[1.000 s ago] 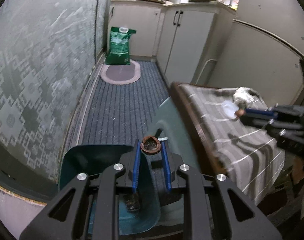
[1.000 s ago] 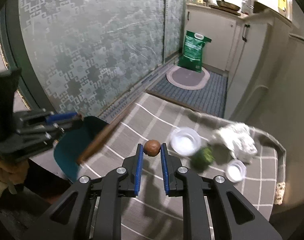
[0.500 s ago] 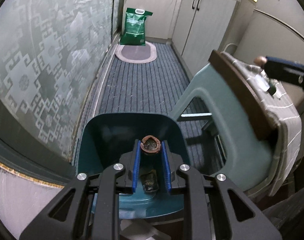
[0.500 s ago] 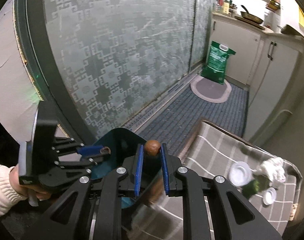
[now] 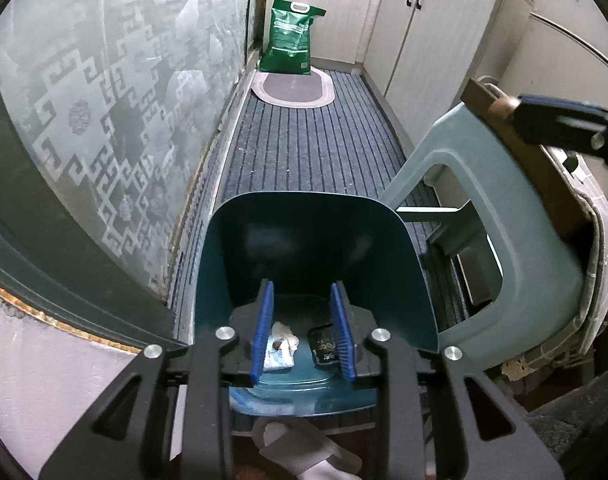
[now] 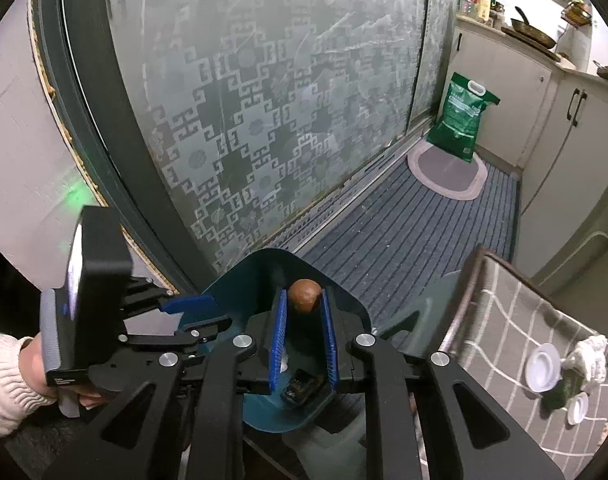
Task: Collect trash
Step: 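Open the left gripper over the teal bin while the right gripper drops the nut in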
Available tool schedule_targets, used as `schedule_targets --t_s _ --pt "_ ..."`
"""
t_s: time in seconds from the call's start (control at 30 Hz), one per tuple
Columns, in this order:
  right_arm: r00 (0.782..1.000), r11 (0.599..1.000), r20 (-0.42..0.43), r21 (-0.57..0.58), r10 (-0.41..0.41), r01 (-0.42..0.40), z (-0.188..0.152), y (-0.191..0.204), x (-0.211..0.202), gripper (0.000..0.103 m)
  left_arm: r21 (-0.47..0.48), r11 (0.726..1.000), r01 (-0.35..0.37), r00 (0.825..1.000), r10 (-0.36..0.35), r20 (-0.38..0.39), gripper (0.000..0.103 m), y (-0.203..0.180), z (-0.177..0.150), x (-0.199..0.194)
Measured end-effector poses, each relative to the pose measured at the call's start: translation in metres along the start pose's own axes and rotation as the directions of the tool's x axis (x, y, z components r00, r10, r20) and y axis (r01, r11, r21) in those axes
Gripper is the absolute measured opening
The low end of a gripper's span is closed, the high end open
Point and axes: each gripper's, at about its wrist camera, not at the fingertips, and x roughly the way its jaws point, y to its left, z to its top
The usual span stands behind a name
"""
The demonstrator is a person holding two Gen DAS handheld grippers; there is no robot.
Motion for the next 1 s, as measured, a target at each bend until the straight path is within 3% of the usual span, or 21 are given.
schedule_targets --t_s 0.4,0.9,0.93,1.0 --pt "0.995 1.0 -0.099 -0.01 -0.002 0.001 -0.006 0.023 0.043 0.017 -0.018 1.0 -0.014 0.993 0.016 0.113 0.022 0.011 0.008 -0.048" --pt "0.977 0.999 -0.214 -0.044 -0.009 -0.001 -0.029 0.033 0.08 0.018 -0.036 0.999 0.008 0.965 0.002 0.264 0.021 0.004 0.024 -0.122" --pt "0.975 0.999 -0.222 -0.047 -0.009 -0.002 -0.031 0.033 0.082 0.019 -0.037 0.999 0.009 0.963 0.001 0.27 0.021 0.002 0.025 -0.126" --pt "0.974 0.999 -0.228 -0.046 -0.003 -0.008 -0.034 0.034 0.083 0.035 -0.035 0.999 0.011 0.957 -0.001 0.289 0.021 -0.001 0.028 -0.136"
